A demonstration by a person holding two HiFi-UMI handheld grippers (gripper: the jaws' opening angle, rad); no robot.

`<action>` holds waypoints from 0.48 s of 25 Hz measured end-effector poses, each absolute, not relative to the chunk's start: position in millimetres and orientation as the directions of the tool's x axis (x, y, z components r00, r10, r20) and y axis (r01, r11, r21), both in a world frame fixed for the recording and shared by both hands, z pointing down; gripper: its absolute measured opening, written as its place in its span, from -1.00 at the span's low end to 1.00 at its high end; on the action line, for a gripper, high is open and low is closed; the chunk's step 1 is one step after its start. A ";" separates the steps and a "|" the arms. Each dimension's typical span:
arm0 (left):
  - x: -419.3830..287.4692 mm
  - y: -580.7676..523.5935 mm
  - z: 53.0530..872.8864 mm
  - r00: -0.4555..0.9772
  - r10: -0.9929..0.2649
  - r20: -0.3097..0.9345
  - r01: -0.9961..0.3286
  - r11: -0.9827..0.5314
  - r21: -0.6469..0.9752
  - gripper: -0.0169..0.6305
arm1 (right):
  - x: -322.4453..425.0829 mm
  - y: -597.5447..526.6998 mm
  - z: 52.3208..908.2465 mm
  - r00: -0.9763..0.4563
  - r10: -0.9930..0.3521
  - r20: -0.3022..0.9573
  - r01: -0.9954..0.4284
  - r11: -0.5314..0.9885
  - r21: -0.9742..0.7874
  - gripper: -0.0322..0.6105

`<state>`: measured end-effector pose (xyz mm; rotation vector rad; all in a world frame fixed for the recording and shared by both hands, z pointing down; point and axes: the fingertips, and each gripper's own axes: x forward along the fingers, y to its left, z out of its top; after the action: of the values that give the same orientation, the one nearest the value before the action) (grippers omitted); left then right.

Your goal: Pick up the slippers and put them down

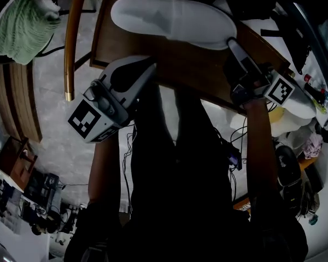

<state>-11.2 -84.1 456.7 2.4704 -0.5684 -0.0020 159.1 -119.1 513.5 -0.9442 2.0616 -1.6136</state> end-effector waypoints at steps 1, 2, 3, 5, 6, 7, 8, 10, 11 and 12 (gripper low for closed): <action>-7.9 -83.1 463.7 0.910 -0.394 0.129 -0.395 -0.726 0.563 -0.91 | 161.2 -118.5 519.9 -0.713 -0.688 0.133 -0.293 0.121 -0.948 -0.76; -4.5 -82.2 471.0 0.911 -0.391 0.132 -0.393 -0.721 0.571 -0.91 | 163.7 -117.7 526.8 -0.714 -0.685 0.147 -0.305 0.115 -0.945 -0.76; -1.4 -81.6 478.0 0.911 -0.389 0.134 -0.391 -0.715 0.579 -0.91 | 165.9 -116.6 533.4 -0.715 -0.681 0.160 -0.318 0.113 -0.941 -0.76; 1.9 -81.1 487.6 0.910 -0.394 0.129 -0.389 -0.702 0.597 -0.91 | 165.2 -113.4 542.9 -0.722 -0.667 0.184 -0.348 0.120 -0.930 -0.76; 2.2 -81.1 489.9 0.909 -0.397 0.125 -0.388 -0.698 0.602 -0.91 | 161.8 -111.2 546.0 -0.727 -0.657 0.200 -0.367 0.125 -0.922 -0.76; 2.1 -81.1 491.0 0.909 -0.399 0.122 -0.388 -0.698 0.602 -0.91 | 157.4 -108.5 549.0 -0.729 -0.648 0.222 -0.387 0.122 -0.914 -0.76; 2.2 -81.5 491.3 0.910 -0.398 0.120 -0.386 -0.701 0.600 -0.91 | 152.7 -105.8 552.3 -0.728 -0.638 0.251 -0.411 0.113 -0.904 -0.76; 3.6 -82.9 491.4 0.913 -0.389 0.118 -0.379 -0.709 0.595 -0.91 | 144.8 -101.3 560.7 -0.722 -0.607 0.332 -0.491 0.112 -0.864 -0.76; 4.8 -83.7 491.9 0.916 -0.384 0.117 -0.375 -0.712 0.594 -0.91 | 141.6 -99.9 565.0 -0.718 -0.588 0.373 -0.535 0.123 -0.836 -0.76; 6.2 -84.5 492.8 0.918 -0.380 0.115 -0.371 -0.714 0.594 -0.91 | 138.7 -99.1 568.8 -0.712 -0.570 0.410 -0.575 0.138 -0.806 -0.76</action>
<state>6.2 -84.5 492.8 2.4338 -0.5335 -0.0200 138.7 -99.1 568.8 -1.1940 2.3734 -1.6857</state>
